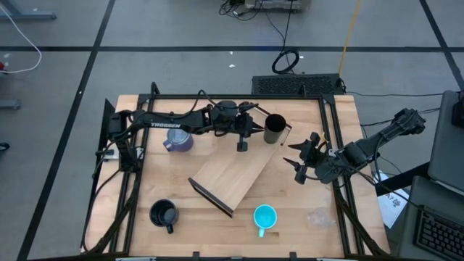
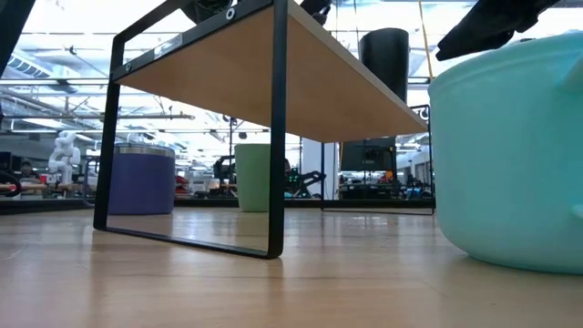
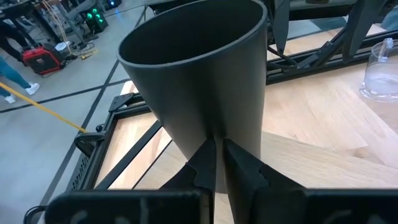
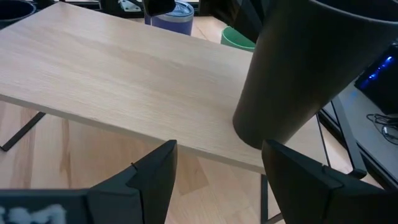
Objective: Stack small to large cups/mugs on shelf
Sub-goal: Put the black cup on the shelf, then put the light blue mug on the shelf
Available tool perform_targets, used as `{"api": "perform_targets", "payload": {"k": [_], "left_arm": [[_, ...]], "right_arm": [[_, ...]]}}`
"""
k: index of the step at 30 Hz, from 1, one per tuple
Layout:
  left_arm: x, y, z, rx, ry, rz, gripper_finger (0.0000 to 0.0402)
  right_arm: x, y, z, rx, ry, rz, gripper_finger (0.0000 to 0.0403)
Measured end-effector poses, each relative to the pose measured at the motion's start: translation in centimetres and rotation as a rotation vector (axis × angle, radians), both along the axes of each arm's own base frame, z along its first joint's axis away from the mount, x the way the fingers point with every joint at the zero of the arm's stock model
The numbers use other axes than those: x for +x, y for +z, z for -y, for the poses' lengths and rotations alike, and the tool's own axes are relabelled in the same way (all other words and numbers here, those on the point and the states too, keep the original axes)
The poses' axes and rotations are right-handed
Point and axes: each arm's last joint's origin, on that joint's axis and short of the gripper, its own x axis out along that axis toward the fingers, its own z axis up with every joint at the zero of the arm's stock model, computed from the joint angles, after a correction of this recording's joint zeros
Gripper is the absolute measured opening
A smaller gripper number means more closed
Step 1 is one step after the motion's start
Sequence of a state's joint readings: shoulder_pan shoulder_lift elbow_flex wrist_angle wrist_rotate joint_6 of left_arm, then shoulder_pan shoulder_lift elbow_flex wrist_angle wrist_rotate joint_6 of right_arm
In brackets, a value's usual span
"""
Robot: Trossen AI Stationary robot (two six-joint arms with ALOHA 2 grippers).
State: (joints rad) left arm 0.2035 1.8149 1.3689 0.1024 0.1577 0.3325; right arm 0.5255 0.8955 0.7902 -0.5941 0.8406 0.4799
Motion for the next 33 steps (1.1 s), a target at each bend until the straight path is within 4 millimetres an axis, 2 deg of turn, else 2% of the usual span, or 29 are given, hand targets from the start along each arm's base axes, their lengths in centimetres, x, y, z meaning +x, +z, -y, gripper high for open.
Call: {"api": "perform_targets", "payload": {"k": [6, 9, 14, 18, 20, 22, 25, 33], "left_arm": [[0.0, 0.0, 0.0, 0.011, -0.003, -0.002, 0.0031], [-0.9, 0.9, 0.2, 0.003, 0.0, -0.018, 0.0031], [-4.7, 5.6, 1.2, -0.023, 0.026, -0.031, 0.0031], [-8.3, 7.7, 3.0, -0.033, 0.018, -0.124, 0.0031], [-9.9, 8.1, 3.9, -0.028, 0.05, -0.142, 0.0031], [-11.4, 7.6, 4.7, -0.02, 0.09, -0.153, 0.003], [-13.6, 5.7, 5.9, -0.023, 0.137, -0.177, 0.003], [-19.0, 2.4, 8.9, -0.094, 0.177, -0.068, 0.003]], "right_arm": [[0.0, 0.0, 0.0, -0.002, 0.001, -0.001, 0.0226], [0.0, 0.0, 0.0, 0.011, -0.005, 0.005, 0.0226], [0.3, 0.0, -0.1, 0.073, -0.038, 0.047, 0.0226], [1.3, -0.1, -0.4, 0.08, -0.045, 0.071, 0.0226], [2.0, -0.1, -0.6, 0.08, -0.046, 0.092, 0.0226], [2.7, -0.3, -0.8, 0.07, -0.043, 0.101, 0.0226], [3.9, -0.7, -1.1, 0.06, -0.043, 0.117, 0.0226], [5.9, -1.3, -2.0, 0.087, -0.047, 0.173, 0.0226]]}}
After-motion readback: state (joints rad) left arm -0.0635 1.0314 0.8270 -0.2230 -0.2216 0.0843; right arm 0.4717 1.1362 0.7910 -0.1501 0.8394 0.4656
